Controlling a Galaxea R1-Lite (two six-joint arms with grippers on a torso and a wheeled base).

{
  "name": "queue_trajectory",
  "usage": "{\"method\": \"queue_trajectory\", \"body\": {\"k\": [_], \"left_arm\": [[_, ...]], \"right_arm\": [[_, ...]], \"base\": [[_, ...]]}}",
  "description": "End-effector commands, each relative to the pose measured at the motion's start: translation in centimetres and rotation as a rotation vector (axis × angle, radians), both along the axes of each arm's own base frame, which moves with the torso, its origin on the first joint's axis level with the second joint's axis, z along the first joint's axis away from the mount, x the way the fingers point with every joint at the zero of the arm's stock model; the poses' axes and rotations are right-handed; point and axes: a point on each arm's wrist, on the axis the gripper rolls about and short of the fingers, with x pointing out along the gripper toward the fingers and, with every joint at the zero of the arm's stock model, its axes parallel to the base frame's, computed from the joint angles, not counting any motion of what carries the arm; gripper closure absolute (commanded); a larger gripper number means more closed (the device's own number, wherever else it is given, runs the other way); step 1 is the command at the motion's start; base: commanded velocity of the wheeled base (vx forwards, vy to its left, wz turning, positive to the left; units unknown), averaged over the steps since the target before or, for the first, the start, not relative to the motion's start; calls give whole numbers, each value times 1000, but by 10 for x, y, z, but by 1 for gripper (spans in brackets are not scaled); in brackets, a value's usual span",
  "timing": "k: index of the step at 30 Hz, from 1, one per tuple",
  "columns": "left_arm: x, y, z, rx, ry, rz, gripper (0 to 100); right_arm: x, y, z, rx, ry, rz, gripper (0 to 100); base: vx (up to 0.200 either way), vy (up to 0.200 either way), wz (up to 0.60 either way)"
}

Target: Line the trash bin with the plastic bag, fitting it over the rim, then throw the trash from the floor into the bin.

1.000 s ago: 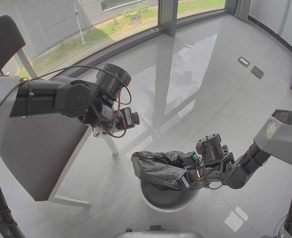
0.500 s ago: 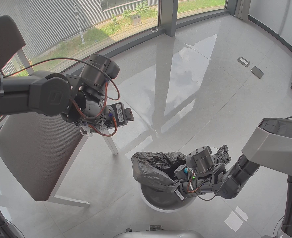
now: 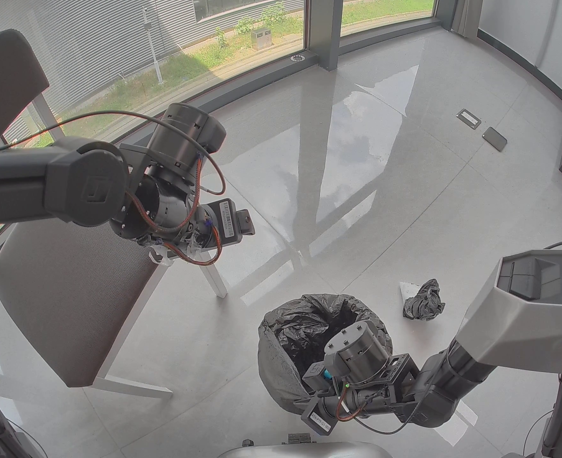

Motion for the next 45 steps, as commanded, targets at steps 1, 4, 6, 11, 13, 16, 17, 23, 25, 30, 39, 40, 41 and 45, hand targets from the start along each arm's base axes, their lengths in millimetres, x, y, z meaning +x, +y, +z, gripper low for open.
{"method": "queue_trajectory", "body": {"k": [1,4,6,11,13,16,17,23,25,30,39,40,41,45], "left_arm": [[-1,0,1,-2,-2,-1,0],[-1,0,1,-2,-2,-2,0],[-1,-1,1,-2,-3,-2,0],[-1,0,1,-4,-6,-1,0],[-1,0,2,-5,-7,-1,0],[-2,0,2,-7,-8,-1,0],[-2,0,3,-8,-10,-1,0],[-3,0,3,-9,-11,-3,0],[-4,-2,3,-9,-11,-10,0],[-4,-4,2,-2,-8,-10,0],[-6,-5,3,1,-15,-12,0],[-6,-5,3,1,-15,-12,0],[-6,-5,3,1,-15,-12,0],[-6,-5,3,-1,-16,-11,0]], "right_arm": [[-6,-3,-4,-22,14,12,100],[-11,-9,-7,-41,25,18,100],[-12,-10,-7,-44,29,17,0],[-12,-15,7,-14,3,-5,0],[-11,-16,13,0,-9,-12,0],[-2,-22,20,23,-23,-56,0],[1,-23,21,26,-26,-67,0],[32,-48,21,28,-39,-194,0],[40,-53,15,15,-37,-214,0],[76,-40,-2,27,-59,-239,0],[78,-41,-35,-37,12,-240,0],[74,-48,-38,-55,28,-248,0],[71,-52,-40,-66,39,-253,0],[65,-69,-31,-75,45,-276,0]], "base": [[0,0,0],[0,0,0],[0,0,0],[0,0,0],[0,0,0],[0,0,0],[0,0,0],[0,0,0],[0,0,0],[0,0,0],[0,0,0],[0,0,0],[0,0,0],[0,0,0]]}}
